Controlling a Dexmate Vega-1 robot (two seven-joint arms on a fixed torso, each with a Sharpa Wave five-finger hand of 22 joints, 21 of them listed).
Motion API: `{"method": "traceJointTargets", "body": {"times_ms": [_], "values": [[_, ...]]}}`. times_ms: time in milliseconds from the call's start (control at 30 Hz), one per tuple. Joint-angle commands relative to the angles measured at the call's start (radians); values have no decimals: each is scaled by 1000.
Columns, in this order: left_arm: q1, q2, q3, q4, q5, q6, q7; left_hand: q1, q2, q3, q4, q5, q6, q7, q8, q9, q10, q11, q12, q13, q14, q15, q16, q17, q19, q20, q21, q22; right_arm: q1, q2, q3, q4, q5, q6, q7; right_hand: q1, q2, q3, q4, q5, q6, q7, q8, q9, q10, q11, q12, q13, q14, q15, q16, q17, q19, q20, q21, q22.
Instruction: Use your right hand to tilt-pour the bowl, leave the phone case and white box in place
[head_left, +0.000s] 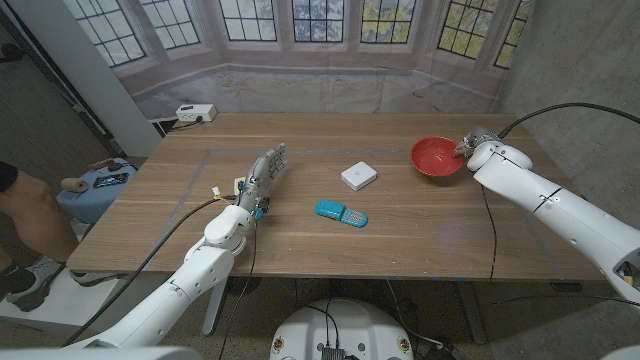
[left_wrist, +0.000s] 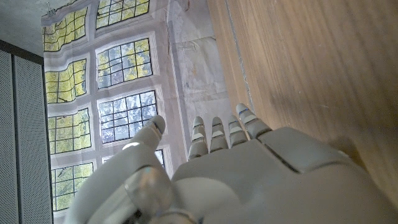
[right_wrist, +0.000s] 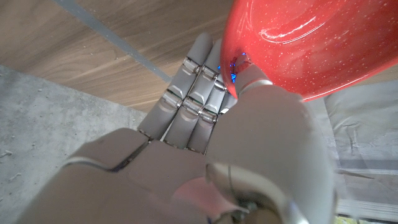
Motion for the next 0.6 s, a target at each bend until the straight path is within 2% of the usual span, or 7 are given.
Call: {"method": "traceJointTargets", "body": {"times_ms": [33, 600], "values": [[5, -3, 2, -5, 3, 2, 9, 11, -1, -2, -3, 5, 8, -2, 3, 5, 10, -2, -2, 3, 2, 1, 3, 3, 7, 2, 4, 6, 28, -14, -4, 35, 93, 24, 26, 7, 3, 3, -1, 5, -5, 2, -6, 5, 7, -6, 6, 4, -5, -11, -4, 5, -5, -14, 8, 1], [1, -6, 7, -4, 7, 6, 11, 11, -1, -3, -2, 5, 7, -2, 2, 5, 11, -2, -2, 3, 3, 3, 4, 3, 7, 1, 4, 6, 75, -25, -51, 83, 143, 37, 67, 7, 5, 2, -1, 5, -8, 3, -6, 6, 0, -8, 4, 6, -6, -11, -12, 8, -12, -13, 14, 0]]}}
